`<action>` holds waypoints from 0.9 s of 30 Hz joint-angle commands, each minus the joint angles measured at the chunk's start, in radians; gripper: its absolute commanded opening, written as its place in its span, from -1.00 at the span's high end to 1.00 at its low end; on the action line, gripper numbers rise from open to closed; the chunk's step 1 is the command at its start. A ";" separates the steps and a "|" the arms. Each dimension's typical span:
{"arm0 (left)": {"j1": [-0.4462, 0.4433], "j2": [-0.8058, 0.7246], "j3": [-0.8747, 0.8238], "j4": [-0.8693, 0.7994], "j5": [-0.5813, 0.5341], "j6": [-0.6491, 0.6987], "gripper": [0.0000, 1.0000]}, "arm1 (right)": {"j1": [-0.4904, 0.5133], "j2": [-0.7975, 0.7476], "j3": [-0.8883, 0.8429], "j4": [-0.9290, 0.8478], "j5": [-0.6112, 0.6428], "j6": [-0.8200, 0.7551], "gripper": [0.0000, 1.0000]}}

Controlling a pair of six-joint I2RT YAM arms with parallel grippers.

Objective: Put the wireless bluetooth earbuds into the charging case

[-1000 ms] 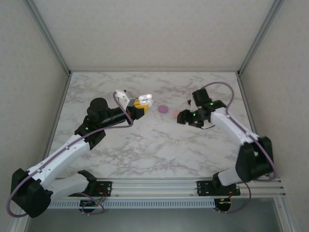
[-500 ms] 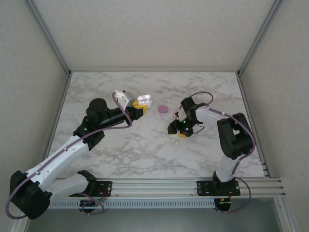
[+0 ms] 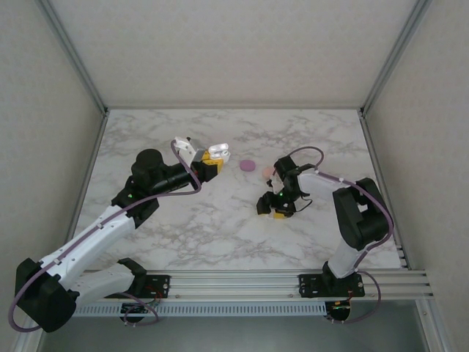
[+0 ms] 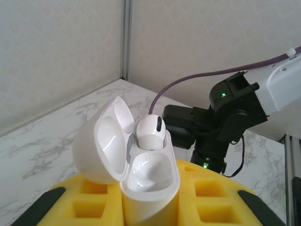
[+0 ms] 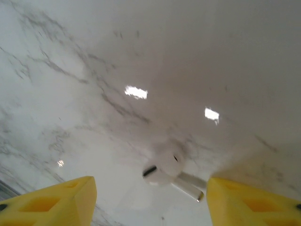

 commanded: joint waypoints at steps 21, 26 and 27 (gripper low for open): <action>-0.006 -0.013 0.006 0.001 -0.014 0.010 0.84 | 0.091 0.046 0.225 -0.255 0.268 -0.232 -0.14; -0.006 -0.022 0.008 -0.010 -0.025 0.015 0.84 | 0.123 0.139 0.292 -0.303 0.288 -0.312 -0.14; -0.006 -0.024 0.009 -0.011 -0.028 0.015 0.84 | 0.127 0.155 0.301 -0.308 0.294 -0.318 -0.14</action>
